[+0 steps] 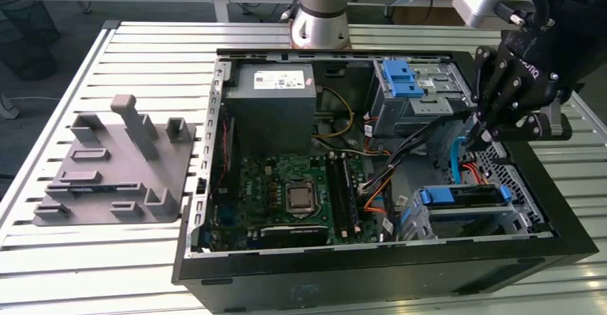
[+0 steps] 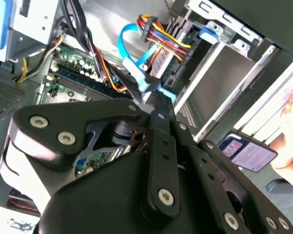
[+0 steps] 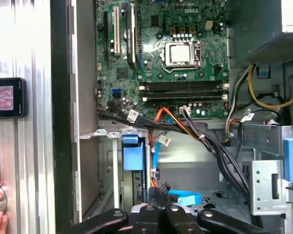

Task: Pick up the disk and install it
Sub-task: 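Insert the second disk wire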

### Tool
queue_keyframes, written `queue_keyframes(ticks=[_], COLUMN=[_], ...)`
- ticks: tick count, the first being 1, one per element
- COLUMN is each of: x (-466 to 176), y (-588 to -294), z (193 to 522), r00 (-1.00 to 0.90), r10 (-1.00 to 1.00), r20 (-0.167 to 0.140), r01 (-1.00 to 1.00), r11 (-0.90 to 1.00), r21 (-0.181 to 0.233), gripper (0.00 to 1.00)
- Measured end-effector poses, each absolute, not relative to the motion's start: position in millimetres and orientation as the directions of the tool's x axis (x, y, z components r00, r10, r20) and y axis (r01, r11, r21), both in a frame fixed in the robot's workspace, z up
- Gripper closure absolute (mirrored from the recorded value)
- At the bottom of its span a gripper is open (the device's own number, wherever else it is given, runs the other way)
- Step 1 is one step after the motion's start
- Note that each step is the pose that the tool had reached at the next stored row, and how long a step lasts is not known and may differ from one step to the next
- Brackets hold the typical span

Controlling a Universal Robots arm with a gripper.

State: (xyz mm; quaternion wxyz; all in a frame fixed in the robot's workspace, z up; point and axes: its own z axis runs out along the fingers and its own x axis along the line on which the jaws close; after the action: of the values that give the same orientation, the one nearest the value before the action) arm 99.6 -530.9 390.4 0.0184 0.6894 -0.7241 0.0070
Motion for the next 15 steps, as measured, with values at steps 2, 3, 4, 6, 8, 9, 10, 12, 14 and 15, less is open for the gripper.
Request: queue_keyframes(ticks=[2, 3, 4, 6, 8, 9, 10, 12, 14, 15], x=[98.4, 98.2, 98.0, 98.0, 97.9, 97.9, 97.9, 97.9, 97.9, 97.9], y=[-530.4, -528.9, -527.8, -527.6, -527.6, -527.0, -525.9, -523.1, -519.7, -518.0], z=[390.3, 390.4, 390.4, 390.4, 390.4, 390.3, 390.4, 390.8, 391.2, 391.3], r00=[-0.049, -0.049, -0.049, -0.049, -0.049, -0.049, -0.049, -0.049, -0.049, -0.049], r10=[-0.998, -0.998, -0.998, -0.998, -0.998, -0.998, -0.998, -0.997, -0.997, -0.996], r20=[0.037, 0.039, 0.042, 0.043, 0.043, 0.044, 0.046, 0.054, 0.066, 0.072], r01=[-0.999, -0.999, -0.999, -0.999, -0.999, -0.999, -0.999, -0.999, -0.999, -0.999], r11=[0.049, 0.049, 0.049, 0.049, 0.049, 0.049, 0.049, 0.049, 0.05, 0.05], r21=[0.011, 0.011, 0.01, 0.01, 0.01, 0.01, 0.009, 0.009, 0.008, 0.008], gripper=[0.89, 0.89, 0.89, 0.89, 0.89, 0.89, 0.89, 0.89, 0.89, 0.89])
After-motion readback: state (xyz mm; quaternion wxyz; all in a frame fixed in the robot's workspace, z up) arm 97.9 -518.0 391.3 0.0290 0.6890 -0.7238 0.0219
